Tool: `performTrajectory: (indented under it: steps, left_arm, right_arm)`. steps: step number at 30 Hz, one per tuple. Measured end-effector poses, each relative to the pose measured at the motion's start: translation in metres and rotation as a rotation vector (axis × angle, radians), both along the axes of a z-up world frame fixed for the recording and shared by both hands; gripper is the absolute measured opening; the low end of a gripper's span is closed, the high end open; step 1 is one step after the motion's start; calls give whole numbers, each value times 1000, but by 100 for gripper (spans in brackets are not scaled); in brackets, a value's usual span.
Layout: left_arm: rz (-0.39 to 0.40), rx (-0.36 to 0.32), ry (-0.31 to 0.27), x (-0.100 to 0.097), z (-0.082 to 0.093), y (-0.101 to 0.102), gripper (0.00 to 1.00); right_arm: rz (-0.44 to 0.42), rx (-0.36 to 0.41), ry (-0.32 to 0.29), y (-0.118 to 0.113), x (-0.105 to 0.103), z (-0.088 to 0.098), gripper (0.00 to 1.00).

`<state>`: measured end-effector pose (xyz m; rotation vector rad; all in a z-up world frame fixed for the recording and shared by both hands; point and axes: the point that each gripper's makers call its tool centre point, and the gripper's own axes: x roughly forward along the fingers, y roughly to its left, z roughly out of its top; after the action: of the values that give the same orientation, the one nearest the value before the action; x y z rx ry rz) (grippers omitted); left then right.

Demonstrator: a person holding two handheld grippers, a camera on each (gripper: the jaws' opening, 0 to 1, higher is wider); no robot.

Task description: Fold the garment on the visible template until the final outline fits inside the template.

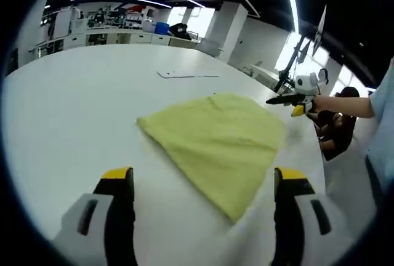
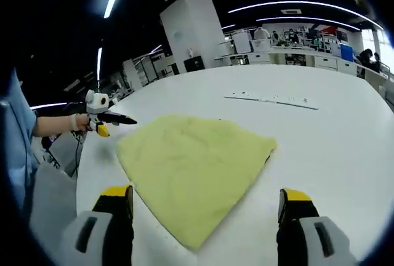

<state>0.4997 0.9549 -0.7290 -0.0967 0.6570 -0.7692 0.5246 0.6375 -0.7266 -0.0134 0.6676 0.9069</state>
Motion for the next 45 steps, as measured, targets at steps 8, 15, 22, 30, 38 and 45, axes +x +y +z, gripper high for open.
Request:
performTrajectory:
  steps: [8, 15, 22, 30, 38, 45]
  left_arm:
    - [-61, 53, -13, -17, 1, 2, 95]
    - [-59, 57, -13, -28, 0, 3, 91]
    - [-55, 56, -19, -36, -2, -2, 81]
    - [-57, 51, -19, -39, -3, -4, 74]
    - [-57, 66, -13, -43, -7, -5, 65]
    - [-38, 77, 10, -46, -18, -4, 47]
  right_arm:
    - [72, -70, -30, -1, -23, -4, 100]
    - [74, -69, -29, -4, -35, -4, 94]
    - [59, -73, -32, -13, -39, -2, 65]
    - [25, -64, 2, -21, -39, -7, 52]
    - [29, -100, 5, -28, -44, -19, 45]
    - [31, -116, 28, -30, -48, -28, 33]
